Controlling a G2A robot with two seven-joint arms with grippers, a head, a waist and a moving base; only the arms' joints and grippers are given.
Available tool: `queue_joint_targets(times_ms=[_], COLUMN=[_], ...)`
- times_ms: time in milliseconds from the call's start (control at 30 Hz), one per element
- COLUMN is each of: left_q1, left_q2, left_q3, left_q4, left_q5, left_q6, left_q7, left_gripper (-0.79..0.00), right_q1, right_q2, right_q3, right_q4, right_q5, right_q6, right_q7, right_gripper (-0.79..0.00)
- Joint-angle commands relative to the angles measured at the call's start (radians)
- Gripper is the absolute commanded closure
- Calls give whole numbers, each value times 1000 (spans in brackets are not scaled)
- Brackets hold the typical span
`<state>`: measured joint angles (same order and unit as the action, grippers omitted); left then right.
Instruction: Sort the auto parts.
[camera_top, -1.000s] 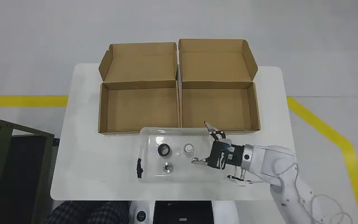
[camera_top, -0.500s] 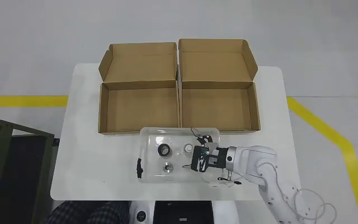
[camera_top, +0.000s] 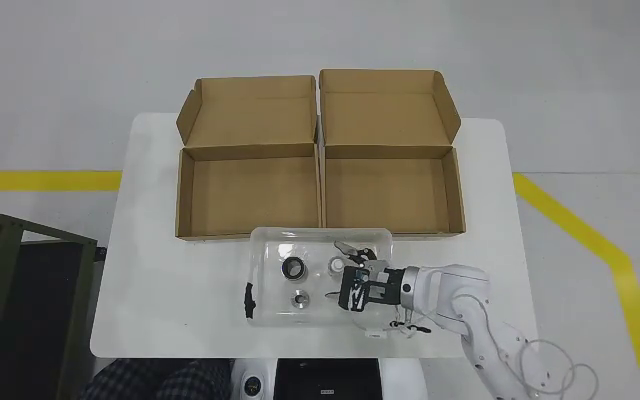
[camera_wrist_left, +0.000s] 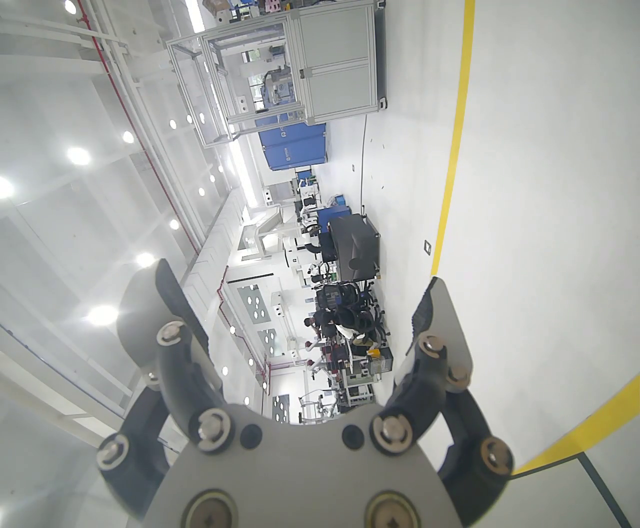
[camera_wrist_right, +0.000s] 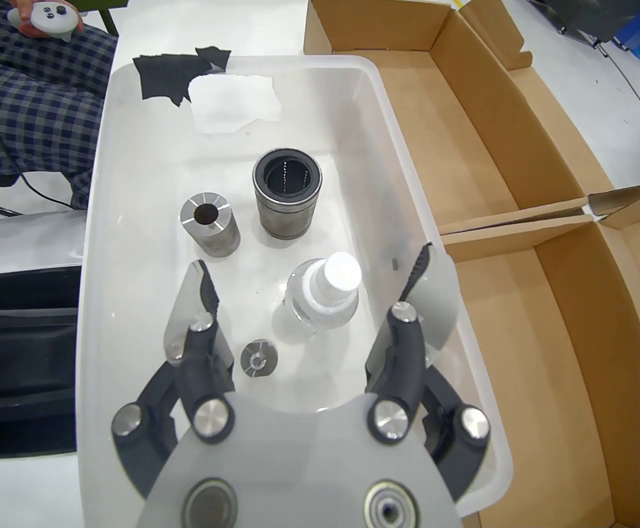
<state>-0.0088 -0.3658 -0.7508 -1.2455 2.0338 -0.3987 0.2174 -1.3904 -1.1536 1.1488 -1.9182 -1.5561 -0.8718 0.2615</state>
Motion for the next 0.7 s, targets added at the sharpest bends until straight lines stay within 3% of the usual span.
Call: queue_joint_targets(times_ms=[0, 200, 267, 367, 567, 667], left_q1=[0, 0, 0, 0, 0, 0], left_q2=[0, 0, 0, 0, 0, 0], left_q3=[0, 0, 0, 0, 0, 0], left_q4=[0, 0, 0, 0, 0, 0], left_q5=[0, 0, 0, 0, 0, 0], left_q6=[0, 0, 0, 0, 0, 0], left_q7=[0, 0, 0, 0, 0, 0], left_gripper=[-785, -785, -785, -785, -785, -785], right_q1=[5, 29, 33, 37, 42, 43], right_q2=[1, 2, 2, 3, 6, 8], right_q3=[-4, -18, -25, -31, -34, -35], right_q4=[7, 33, 39, 49, 59, 59], right_q5=[1, -10, -8, -9, -12, -14], right_q6=[-1, 14, 17, 23, 35, 36], right_q7=[-1, 17, 18, 18, 15, 15], right_gripper=[-600, -616, -563, -416, -283, -179])
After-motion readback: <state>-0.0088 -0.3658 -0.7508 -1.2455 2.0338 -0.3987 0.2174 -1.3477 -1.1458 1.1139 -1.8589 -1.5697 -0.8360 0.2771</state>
